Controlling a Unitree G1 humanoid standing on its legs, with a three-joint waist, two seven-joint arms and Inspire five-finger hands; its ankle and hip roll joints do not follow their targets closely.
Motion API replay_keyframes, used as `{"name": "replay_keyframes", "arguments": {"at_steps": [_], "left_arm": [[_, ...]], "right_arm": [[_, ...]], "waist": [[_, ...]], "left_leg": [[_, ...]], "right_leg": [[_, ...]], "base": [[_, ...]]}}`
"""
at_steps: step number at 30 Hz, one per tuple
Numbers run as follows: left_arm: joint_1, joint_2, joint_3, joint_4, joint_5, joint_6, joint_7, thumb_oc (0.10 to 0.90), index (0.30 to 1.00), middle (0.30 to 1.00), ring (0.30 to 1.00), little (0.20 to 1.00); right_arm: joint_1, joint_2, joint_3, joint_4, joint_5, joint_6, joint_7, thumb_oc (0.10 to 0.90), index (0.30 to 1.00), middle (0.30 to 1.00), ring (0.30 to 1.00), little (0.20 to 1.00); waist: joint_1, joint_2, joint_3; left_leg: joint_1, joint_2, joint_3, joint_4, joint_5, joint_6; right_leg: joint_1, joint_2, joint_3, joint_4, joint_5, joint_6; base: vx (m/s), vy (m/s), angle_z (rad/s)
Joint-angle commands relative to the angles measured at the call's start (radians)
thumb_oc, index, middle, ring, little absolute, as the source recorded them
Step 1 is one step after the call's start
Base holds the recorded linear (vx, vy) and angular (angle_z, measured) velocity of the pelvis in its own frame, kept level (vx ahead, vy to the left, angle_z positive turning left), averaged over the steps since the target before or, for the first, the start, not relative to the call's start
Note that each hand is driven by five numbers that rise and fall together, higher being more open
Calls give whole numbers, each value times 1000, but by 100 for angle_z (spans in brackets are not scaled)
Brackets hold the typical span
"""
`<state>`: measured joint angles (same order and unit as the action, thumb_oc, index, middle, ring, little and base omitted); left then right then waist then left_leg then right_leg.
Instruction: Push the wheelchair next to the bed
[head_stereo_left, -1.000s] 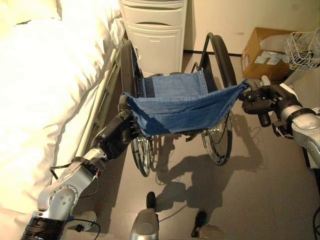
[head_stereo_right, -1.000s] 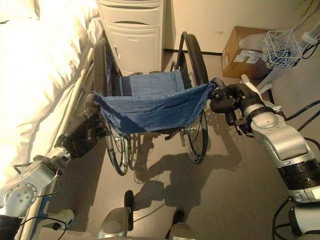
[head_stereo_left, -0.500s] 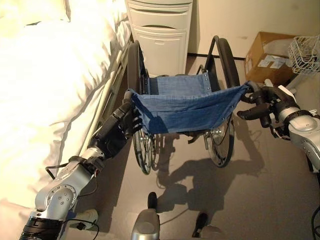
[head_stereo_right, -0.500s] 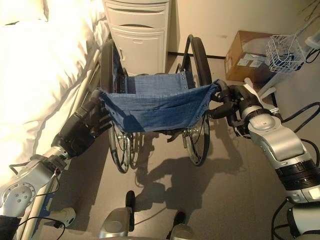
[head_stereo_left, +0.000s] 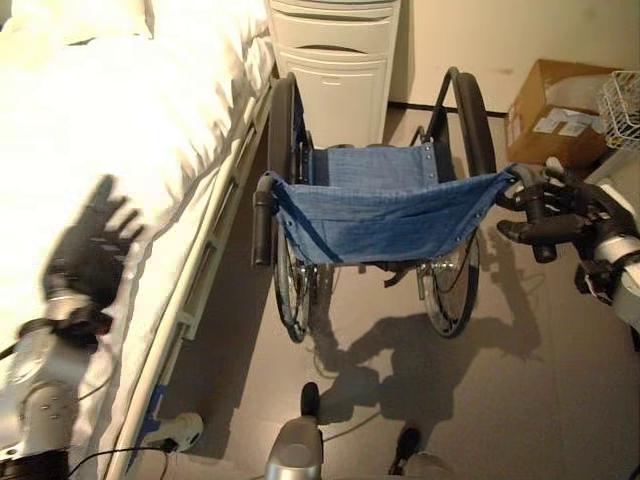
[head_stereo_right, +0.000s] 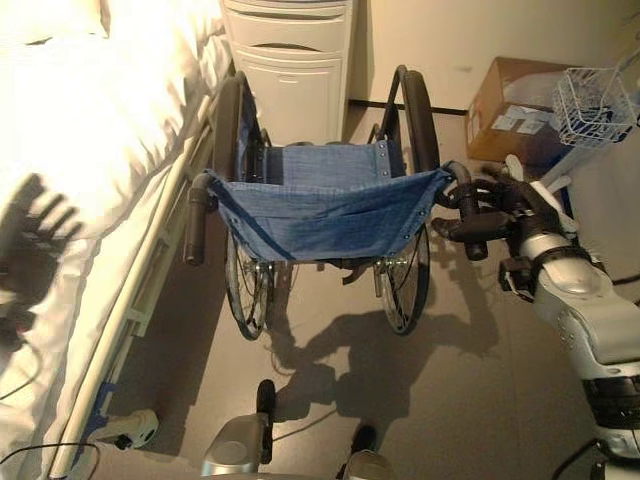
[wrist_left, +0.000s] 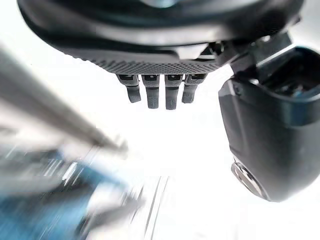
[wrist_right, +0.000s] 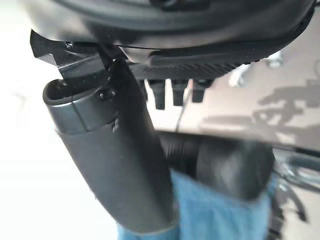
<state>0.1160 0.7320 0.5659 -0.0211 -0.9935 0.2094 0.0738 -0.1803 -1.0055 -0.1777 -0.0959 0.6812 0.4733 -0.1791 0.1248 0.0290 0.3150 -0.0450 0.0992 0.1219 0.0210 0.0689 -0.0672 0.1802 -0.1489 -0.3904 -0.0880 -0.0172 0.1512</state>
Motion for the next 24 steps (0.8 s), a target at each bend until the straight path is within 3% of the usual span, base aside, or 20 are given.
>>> {"name": "replay_keyframes", "arguments": {"at_steps": [1,7,13,22,24], "left_arm": [[60,146,30,7,27,-109,-25,800,900,900,900,900],[129,129,91,36,38,-100,-27,800,900,900,900,900],[155,83,102,39,12,-76,-44,800,900,900,900,900],[167,-22,0,73,-2,6,-93,800,900,900,900,900],[180,-69,-77,108,56,24,-108,800,900,900,900,900]], "right_arm": [[-4,-21,-100,44,47,-182,-96,800,900,900,900,900],[107,35,-238,65,95,-220,-144,800,900,900,900,900],[150,98,-296,89,164,-276,-165,800,900,900,900,900],[212,180,-332,202,150,-225,-234,800,900,900,900,900],[268,246,-329,307,210,-240,-242,800,900,900,900,900]], "waist": [[10,-58,-154],[-1,-53,-149],[-3,-53,-145],[-17,-52,-143],[-26,-50,-139]], "left_leg": [[74,-33,33,-44,-40,-23],[78,-33,40,-59,-43,-22],[80,-33,41,-69,-43,-24],[82,-31,53,-81,-43,-26],[84,-31,58,-85,-40,-25]], "right_leg": [[-61,44,53,8,26,-35],[-71,44,57,6,27,-29],[-77,42,48,6,29,-26],[-93,41,48,6,36,-18],[-96,44,50,5,39,-17]], "base": [[-37,7,7],[-39,2,6],[-17,-9,2],[-11,-1,-1],[-37,-2,-3]]}}
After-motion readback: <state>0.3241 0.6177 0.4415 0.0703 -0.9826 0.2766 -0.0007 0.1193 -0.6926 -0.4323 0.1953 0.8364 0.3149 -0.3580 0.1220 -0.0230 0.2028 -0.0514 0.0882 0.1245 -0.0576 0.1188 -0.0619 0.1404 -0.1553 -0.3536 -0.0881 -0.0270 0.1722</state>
